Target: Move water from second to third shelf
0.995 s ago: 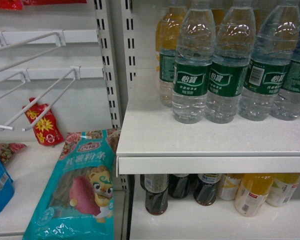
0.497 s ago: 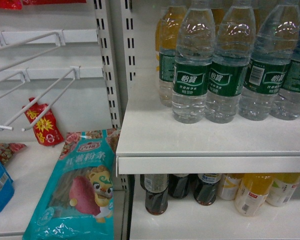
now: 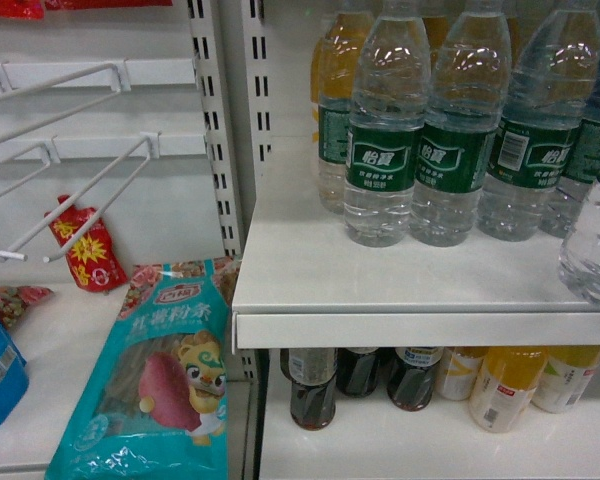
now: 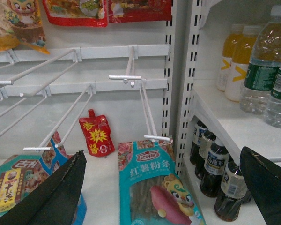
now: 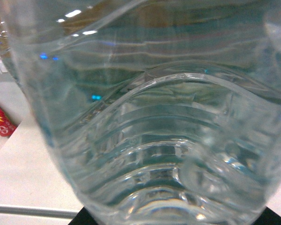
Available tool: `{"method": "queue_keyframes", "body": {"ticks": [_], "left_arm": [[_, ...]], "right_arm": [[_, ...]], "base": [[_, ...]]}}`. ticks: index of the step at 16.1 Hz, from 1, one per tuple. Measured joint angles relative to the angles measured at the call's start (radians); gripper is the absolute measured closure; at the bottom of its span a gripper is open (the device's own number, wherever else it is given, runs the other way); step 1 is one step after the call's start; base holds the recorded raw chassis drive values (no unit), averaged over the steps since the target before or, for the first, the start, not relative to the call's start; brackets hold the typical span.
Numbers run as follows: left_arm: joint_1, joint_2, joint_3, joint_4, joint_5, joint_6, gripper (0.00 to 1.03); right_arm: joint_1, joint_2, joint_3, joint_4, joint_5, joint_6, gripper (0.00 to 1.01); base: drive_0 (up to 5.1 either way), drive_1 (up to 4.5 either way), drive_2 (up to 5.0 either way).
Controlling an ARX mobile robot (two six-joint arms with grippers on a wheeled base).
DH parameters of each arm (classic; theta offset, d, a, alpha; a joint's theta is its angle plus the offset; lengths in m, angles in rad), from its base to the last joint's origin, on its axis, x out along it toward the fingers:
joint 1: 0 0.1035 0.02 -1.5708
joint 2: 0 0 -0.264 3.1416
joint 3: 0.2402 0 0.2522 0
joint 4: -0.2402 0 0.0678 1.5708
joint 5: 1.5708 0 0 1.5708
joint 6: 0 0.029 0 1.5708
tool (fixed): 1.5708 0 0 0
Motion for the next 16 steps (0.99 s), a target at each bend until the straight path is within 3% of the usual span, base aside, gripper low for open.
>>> {"method": "queue_keyframes", "body": {"ticks": [9,13,16], "left_arm": [[0.0,0.0,0.0,0.0,0.0,0.0,0.05],[0.0,0.0,0.0,0.0,0.0,0.0,0.05],[0.0,0.0,0.0,0.0,0.0,0.0,0.05]], "right_arm": [[-0.014,0.114,0.134,-0.015,0.032,-0.029,0.62],[0.003,0.155,0.151,-0.026,0.051,-0.027,0.62],[0.013,0.182,0.17,-0.043,0.066,-0.006,0.62]], "base": [[0.0,0.0,0.0],[0.0,0.0,0.0],[0.0,0.0,0.0]]}}
